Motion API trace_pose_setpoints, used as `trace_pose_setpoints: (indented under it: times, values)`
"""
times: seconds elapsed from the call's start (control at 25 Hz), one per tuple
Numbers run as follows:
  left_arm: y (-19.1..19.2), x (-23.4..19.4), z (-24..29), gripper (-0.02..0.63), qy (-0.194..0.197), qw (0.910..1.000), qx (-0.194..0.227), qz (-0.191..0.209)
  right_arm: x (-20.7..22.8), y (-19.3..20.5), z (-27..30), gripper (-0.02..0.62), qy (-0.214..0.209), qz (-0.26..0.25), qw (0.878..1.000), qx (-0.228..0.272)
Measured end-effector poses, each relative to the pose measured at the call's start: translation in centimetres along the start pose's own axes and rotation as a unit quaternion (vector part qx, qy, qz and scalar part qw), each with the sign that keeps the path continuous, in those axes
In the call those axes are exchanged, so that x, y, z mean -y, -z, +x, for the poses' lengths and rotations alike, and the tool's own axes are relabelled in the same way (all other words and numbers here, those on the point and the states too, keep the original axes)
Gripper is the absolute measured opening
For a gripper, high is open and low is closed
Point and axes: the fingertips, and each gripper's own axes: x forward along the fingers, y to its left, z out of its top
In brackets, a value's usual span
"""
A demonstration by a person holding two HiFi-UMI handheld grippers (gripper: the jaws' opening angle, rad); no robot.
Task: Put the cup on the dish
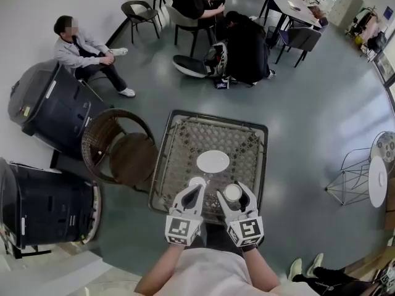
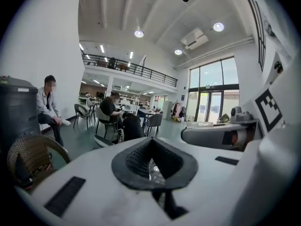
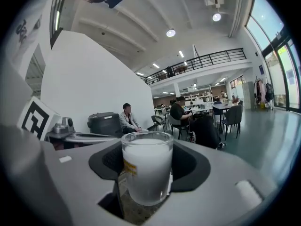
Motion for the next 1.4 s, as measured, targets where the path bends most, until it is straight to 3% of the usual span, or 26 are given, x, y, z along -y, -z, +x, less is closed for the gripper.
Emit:
trace_pose_setpoints:
  times: [0.24, 0.4, 0.56, 0.84, 1.4]
  values:
    - [3.4, -1.1, 4.0, 0.003, -0.006, 0.9984, -0.042, -0.038, 2.9, 5.3, 4.1, 0.256, 0.003, 0.004, 0.999, -0.045]
    - [5.5, -1.2, 6.1, 0.003, -0.009, 0.9969, -0.071, -0.033, 4.9, 7.9, 6.7, 0.258, -0.003, 0.032, 0.999, -0.038]
    - [7.6, -2.0, 7.4, 0.003, -0.003, 0.9953, -0.094, -0.023, 5.5, 10.5, 10.3, 0.256, -0.022, 0.024, 0.999, -0.040]
    - [10.4, -4.9, 9.2, 0.003, -0.038, 0.9916, -0.115, -0.044, 7.5, 16.0, 15.4, 0.258, -0.024, 0.019, 0.997, -0.072]
    - [16.1, -6.6, 8.1, 0.003, -0.073, 0.9804, -0.160, -0.088, 9.3, 22.2, 22.2, 0.258, -0.027, -0.027, 0.991, -0.129]
